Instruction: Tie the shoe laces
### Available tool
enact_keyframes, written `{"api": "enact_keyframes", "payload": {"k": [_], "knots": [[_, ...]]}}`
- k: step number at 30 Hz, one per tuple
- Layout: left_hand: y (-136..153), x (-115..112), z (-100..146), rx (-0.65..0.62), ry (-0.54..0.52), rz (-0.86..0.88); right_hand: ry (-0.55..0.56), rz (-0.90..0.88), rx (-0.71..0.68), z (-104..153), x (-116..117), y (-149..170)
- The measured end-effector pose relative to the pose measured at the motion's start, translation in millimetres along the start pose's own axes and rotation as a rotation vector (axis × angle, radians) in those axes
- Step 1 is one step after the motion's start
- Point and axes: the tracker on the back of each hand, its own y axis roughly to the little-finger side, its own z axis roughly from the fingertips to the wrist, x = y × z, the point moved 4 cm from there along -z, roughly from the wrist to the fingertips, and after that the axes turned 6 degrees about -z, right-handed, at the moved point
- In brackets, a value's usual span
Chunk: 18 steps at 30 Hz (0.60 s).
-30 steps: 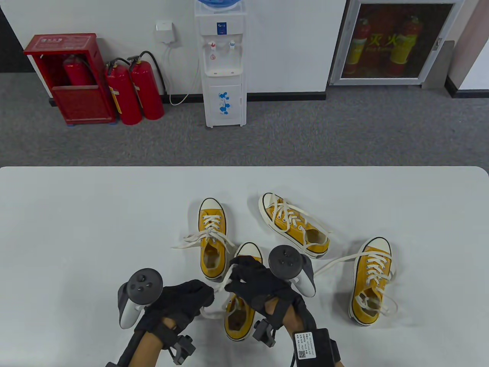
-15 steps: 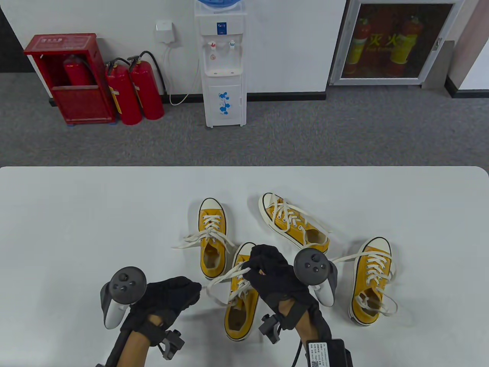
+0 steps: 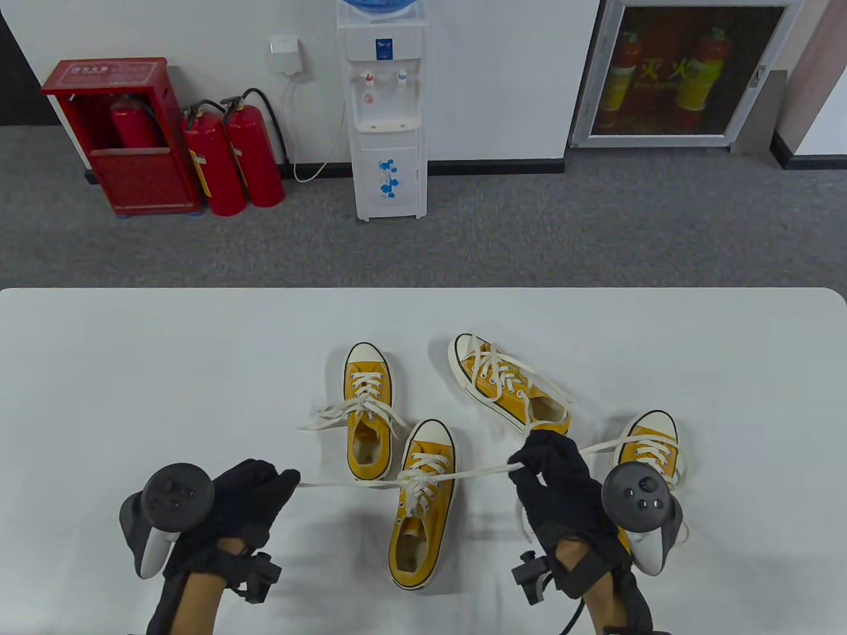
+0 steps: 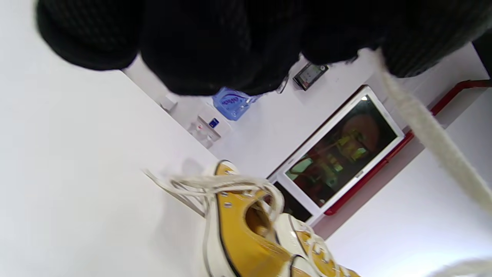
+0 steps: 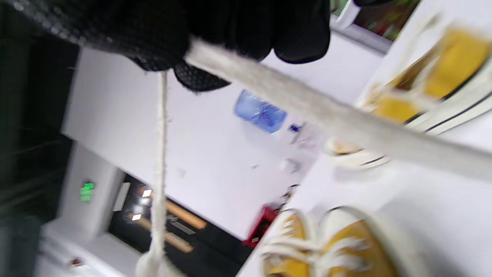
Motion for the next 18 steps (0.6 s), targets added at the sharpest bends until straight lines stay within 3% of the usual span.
{"api": "enact_keyframes", "payload": {"k": [9, 18], "knots": [[50.6, 6.2, 6.4, 0.126, -0.06, -0.073, 0.175, 0.269, 0.162, 5.4, -43.4, 50.0], [64.7, 7.9, 12.7, 0.216, -0.059, -0.221, 0.276, 0.505, 0.293, 6.0, -63.7, 67.2]]}}
